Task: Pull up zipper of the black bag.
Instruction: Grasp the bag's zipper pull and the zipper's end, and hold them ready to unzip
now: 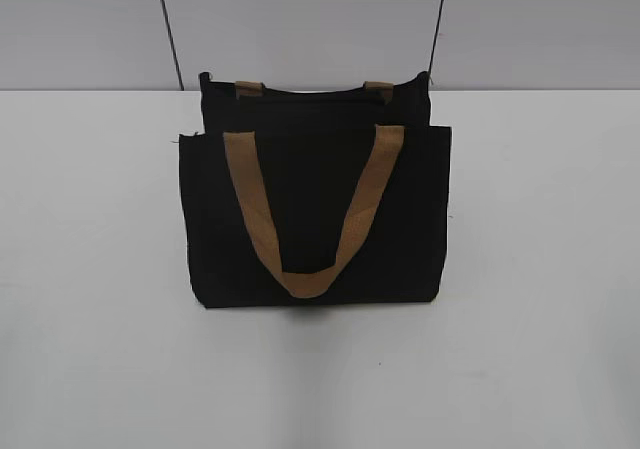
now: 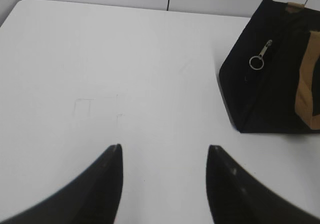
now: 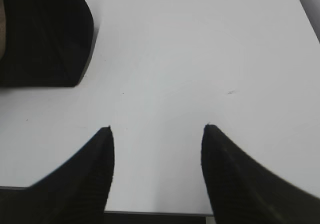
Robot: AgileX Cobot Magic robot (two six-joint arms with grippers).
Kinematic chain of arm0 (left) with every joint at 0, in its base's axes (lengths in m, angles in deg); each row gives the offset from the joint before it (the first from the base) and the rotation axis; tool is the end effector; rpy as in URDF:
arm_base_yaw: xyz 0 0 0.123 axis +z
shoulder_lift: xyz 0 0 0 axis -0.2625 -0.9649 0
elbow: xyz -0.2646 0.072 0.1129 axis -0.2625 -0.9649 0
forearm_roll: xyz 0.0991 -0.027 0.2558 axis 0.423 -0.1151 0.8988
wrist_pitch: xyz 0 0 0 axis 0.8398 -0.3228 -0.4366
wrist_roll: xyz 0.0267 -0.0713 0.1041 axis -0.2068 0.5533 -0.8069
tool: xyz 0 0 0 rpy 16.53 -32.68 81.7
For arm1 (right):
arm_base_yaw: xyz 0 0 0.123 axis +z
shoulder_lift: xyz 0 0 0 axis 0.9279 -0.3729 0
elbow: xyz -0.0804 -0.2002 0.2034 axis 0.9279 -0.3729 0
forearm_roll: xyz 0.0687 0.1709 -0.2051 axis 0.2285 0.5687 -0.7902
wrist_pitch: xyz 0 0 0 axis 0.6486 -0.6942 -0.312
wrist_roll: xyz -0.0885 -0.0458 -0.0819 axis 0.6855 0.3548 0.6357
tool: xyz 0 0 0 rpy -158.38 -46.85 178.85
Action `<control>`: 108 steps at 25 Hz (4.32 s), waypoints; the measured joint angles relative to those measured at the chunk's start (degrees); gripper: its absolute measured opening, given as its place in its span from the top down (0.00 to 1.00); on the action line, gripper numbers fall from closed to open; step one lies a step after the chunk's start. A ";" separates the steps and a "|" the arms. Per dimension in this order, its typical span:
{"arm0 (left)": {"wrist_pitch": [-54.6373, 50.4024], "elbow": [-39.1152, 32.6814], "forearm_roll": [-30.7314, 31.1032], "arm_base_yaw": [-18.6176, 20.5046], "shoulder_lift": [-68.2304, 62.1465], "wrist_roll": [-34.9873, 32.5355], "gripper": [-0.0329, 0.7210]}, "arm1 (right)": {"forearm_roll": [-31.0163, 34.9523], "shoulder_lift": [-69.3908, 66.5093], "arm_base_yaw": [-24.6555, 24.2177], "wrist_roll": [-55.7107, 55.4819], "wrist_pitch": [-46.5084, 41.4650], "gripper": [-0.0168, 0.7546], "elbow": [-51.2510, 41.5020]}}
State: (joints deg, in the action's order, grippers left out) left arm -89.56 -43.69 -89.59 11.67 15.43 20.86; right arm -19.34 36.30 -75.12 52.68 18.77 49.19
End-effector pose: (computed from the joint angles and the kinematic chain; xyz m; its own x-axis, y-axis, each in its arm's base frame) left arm 0.0332 -0.0115 0.2812 -0.4198 0.0352 -0.9069 0.1319 0.9910 -0.0226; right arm 0.0379 0.0179 0.2646 -0.4804 -0.0206 -0.8768 -0.0693 0.9975 0.0145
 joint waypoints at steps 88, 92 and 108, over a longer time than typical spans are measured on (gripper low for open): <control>120.36 9.17 65.73 -0.80 -113.54 12.45 0.25 | -0.05 0.00 0.00 0.00 0.00 0.41 0.00; 119.38 9.22 66.05 -1.48 -113.72 12.47 0.25 | -0.05 0.00 0.00 0.00 0.00 0.41 0.00; 120.94 12.57 66.04 -1.54 -118.19 12.52 0.45 | -0.05 0.00 0.00 0.00 0.00 0.41 0.00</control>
State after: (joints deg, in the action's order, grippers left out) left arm 31.38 -31.12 -23.55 10.13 -102.76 33.37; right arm -19.39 36.30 -75.12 52.68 18.77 49.19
